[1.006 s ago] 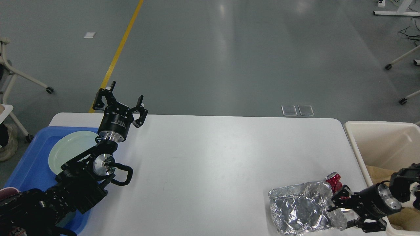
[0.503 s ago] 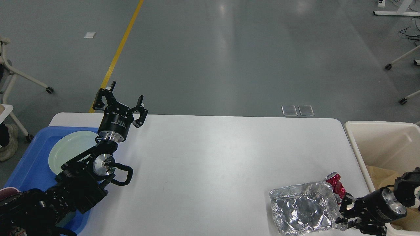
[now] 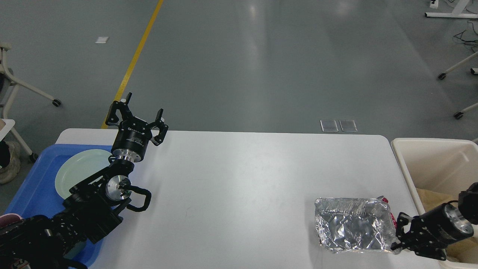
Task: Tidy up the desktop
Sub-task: 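Grasp the foil package with the right gripper and lift it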
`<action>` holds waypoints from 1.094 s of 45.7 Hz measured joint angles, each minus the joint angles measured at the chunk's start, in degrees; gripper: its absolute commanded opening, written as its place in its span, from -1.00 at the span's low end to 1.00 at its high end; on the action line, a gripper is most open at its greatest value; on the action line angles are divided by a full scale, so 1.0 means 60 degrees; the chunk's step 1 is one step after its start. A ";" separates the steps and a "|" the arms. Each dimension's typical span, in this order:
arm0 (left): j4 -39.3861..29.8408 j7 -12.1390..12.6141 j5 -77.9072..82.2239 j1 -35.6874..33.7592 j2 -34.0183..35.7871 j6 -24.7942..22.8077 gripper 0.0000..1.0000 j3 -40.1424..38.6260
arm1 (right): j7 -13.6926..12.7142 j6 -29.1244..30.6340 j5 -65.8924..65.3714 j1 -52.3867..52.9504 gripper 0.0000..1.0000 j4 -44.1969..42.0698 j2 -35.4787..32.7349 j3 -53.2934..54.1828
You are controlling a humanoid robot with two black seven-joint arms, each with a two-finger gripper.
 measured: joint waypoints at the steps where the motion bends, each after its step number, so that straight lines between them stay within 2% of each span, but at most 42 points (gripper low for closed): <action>1: 0.0000 0.0000 0.0000 0.0000 0.0000 0.0000 0.94 0.0000 | 0.0001 0.0063 0.0000 0.0161 -1.00 0.0056 -0.0050 -0.0063; 14: 0.0000 0.0000 0.0000 0.0000 0.0000 0.0000 0.94 0.0000 | 0.0005 0.0170 -0.0197 0.2654 -1.00 0.0454 -0.0500 -0.1129; 29: 0.0000 0.0000 0.0000 0.0000 0.0000 0.0000 0.94 0.0000 | -0.0006 0.0173 -0.2369 0.6714 -1.00 -0.0040 -0.0901 -0.1705; 38: 0.0000 -0.0001 0.0000 0.0000 0.0000 0.0000 0.94 0.0000 | -0.0010 0.0173 -0.3154 0.7007 -1.00 -0.1280 -0.0896 -0.1701; 50: 0.0000 -0.0009 0.0001 0.0000 0.0000 0.0000 0.94 0.0000 | -0.0014 0.0170 -0.3222 0.6072 -1.00 -0.2848 -0.1478 -0.1681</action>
